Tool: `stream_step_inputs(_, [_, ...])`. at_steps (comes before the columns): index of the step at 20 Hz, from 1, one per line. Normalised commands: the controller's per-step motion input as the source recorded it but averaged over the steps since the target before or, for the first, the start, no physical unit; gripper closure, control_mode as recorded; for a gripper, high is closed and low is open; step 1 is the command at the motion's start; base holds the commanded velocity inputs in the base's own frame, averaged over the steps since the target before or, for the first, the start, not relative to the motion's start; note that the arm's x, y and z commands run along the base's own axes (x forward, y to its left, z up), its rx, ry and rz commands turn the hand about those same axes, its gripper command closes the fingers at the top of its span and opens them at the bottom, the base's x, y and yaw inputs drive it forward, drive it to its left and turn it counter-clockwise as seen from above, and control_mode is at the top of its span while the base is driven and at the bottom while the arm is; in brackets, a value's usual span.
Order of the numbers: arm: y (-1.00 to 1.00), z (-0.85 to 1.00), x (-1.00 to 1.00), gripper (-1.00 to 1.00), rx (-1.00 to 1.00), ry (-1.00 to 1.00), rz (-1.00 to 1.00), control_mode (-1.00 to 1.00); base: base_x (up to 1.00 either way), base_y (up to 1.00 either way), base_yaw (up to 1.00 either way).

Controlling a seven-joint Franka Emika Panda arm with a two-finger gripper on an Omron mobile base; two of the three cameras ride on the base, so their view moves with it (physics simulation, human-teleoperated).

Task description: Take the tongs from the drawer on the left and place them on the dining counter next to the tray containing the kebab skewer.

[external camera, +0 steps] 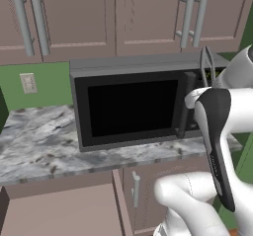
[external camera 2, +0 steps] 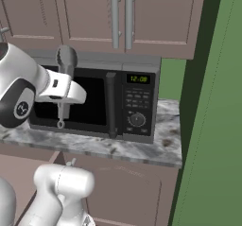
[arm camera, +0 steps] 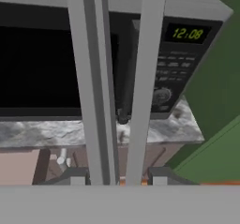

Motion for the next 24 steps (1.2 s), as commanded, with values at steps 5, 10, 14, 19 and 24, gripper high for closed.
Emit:
stream_step_inputs(5, [-0.08,0.00,0.00,1.00,0.00,-0.02,-0.05,1.00,0.00,-0.05,-0.03])
stream_step_inputs(10, [0.00,0.00,0.00,1.00,0.00,0.00,0.00,1.00,-0.01,-0.02,-0.01])
stream_step_inputs(14, [0.00,0.00,0.00,1.00,0.00,0.00,0.00,1.00,0.00,0.00,0.00])
stream_step_inputs(19, [0.00,0.00,0.00,1.00,0.00,0.00,0.00,1.00,-0.16,-0.04,0.00])
stream_step_inputs(24, [0.00,0.00,0.00,1.00,0.00,0.00,0.00,1.00,-0.47,-0.02,-0.03])
